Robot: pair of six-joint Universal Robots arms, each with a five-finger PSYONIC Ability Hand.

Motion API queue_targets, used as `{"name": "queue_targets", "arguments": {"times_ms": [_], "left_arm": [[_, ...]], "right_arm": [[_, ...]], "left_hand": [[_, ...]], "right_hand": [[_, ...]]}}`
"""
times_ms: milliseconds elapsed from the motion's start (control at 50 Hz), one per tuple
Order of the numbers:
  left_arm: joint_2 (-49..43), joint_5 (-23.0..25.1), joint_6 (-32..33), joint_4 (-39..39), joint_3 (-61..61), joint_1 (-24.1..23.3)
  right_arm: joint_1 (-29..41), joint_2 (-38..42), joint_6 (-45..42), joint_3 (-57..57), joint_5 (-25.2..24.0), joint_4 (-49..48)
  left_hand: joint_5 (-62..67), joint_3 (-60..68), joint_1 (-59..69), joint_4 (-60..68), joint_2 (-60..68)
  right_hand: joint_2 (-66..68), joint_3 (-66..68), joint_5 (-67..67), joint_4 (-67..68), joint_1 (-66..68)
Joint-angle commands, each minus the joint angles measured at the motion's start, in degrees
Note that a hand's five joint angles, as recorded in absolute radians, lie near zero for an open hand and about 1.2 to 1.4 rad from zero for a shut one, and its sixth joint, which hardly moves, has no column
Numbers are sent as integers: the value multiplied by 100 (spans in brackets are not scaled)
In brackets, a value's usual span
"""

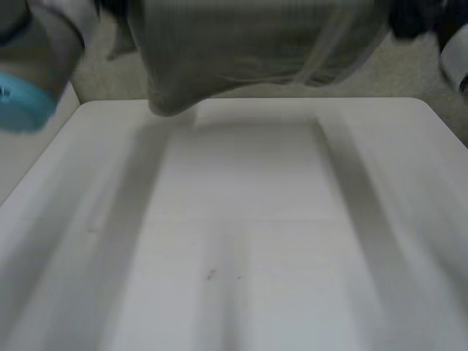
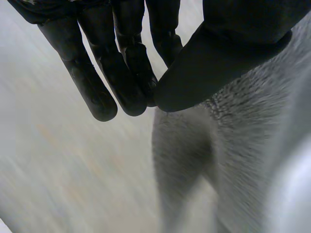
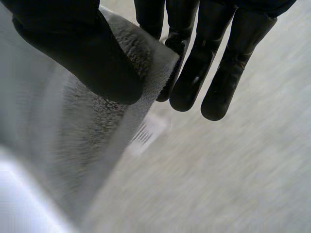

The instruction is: Fold the towel.

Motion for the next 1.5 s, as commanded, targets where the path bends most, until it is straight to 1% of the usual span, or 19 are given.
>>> {"name": "queue_targets", "arguments": {"times_ms": [20, 100, 140, 360, 400, 420, 440, 460, 500, 560, 740, 840, 960, 1140, 1280, 1300, 1320, 1360, 1500], "left_arm": [[425, 1, 36, -614, -3010, 164], [452, -8, 63, -218, -4018, 164], [434, -8, 63, 324, -4753, 155], [513, 1, 1, 1602, -5969, -109], [662, 1, -16, 1960, -6249, -284], [663, 1, -16, 1962, -6250, -285], [724, 1, -16, 2110, -6389, -328], [724, 1, -16, 2111, -6391, -328], [812, 1, -8, 2400, -6627, -433], [874, -17, -8, 2664, -6759, -565], [1261, -17, -8, 3017, -6988, -513], [1287, 9, 10, 3175, -6997, -40], [1094, 53, 28, 3201, -6936, 199], [356, 738, 63, 3219, -6533, 462], [56, 1196, 80, 3192, -6206, 981], [39, 1283, 80, 3201, -6171, 1059], [39, 1345, 72, 3201, -6136, 1130], [39, 1381, 54, 3192, -6118, 1174], [100, 1372, 28, 3175, -6215, 1218]], "right_arm": [[-14, 200, -775, 1096, -409, 1060], [-93, 411, -1279, 1609, -417, 1113], [-268, 603, -1655, 2020, -417, 1122], [-646, 648, -1753, 2917, -417, 596], [-734, 622, -1753, 3014, -417, 429], [-813, 578, -1744, 3093, -417, 297], [-814, 578, -1744, 3094, -417, 296], [-909, 534, -1727, 3190, -426, 165], [-981, 508, -1692, 3278, -435, 67], [-1025, 499, -1621, 3419, -479, -100], [-1077, 525, -1604, 3481, -549, -301], [-1305, 525, -1665, 3481, -514, -565], [-1473, 543, -1683, 3402, -488, -601], [-1534, 613, -1674, 3410, -514, -645], [-1482, 560, -1613, 3472, -567, -610], [-1482, 552, -1604, 3472, -549, -575], [-1482, 552, -1604, 3472, -549, -574], [-1464, 508, -1551, 3489, -514, -443], [-1218, 130, -866, 3542, -628, 410]], "left_hand": [[1065, 1026, 1167, 1023, 1024], [1065, 1026, 1167, 1023, 1024], [1065, 1026, 1167, 1023, 1024], [984, 944, 1085, 941, 942], [-168, -208, -67, -211, -210], [-177, -216, -75, -219, -219], [-1443, -1482, -1341, -1485, -1484], [-1455, -1495, -1354, -1498, -1497], [-4403, -4442, -4301, -4445, -4444], [-5556, -5595, -5454, -5598, -5597], [-5711, -5750, -5609, -5754, -5753], [-5644, -5683, -5542, -5687, -5686], [-5577, -5616, -5475, -5619, -5618], [-5358, -5398, -5257, -5401, -5400], [-5274, -5313, -5172, -5316, -5315], [-5274, -5313, -5172, -5316, -5315], [-5274, -5313, -5172, -5316, -5315], [-5274, -5313, -5172, -5316, -5315], [-5274, -5313, -5172, -5316, -5315]], "right_hand": [[1229, 1193, 1286, 1154, 140], [1229, 1193, 1286, 1154, 140], [1229, 1193, 1286, 1154, 140], [1229, 1193, 1286, 1154, 140], [1229, 1193, 1286, 1154, 140], [1229, 1193, 1286, 1154, 140], [1229, 1193, 1286, 1154, 140], [1229, 1193, 1286, 1154, 140], [1229, 1193, 1286, 1154, 140], [1229, 1193, 1286, 1154, 140], [1229, 1193, 1286, 1154, 140], [1229, 1193, 1286, 1154, 140], [1229, 1193, 1286, 1154, 140], [1229, 1193, 1286, 1154, 140], [1229, 1193, 1286, 1154, 140], [-14, -50, 43, -89, -1103], [-26, -62, 30, -102, -1116], [-2639, -2676, -2583, -2715, -3729], [-3693, -3729, -3637, -3769, -4783]]}}
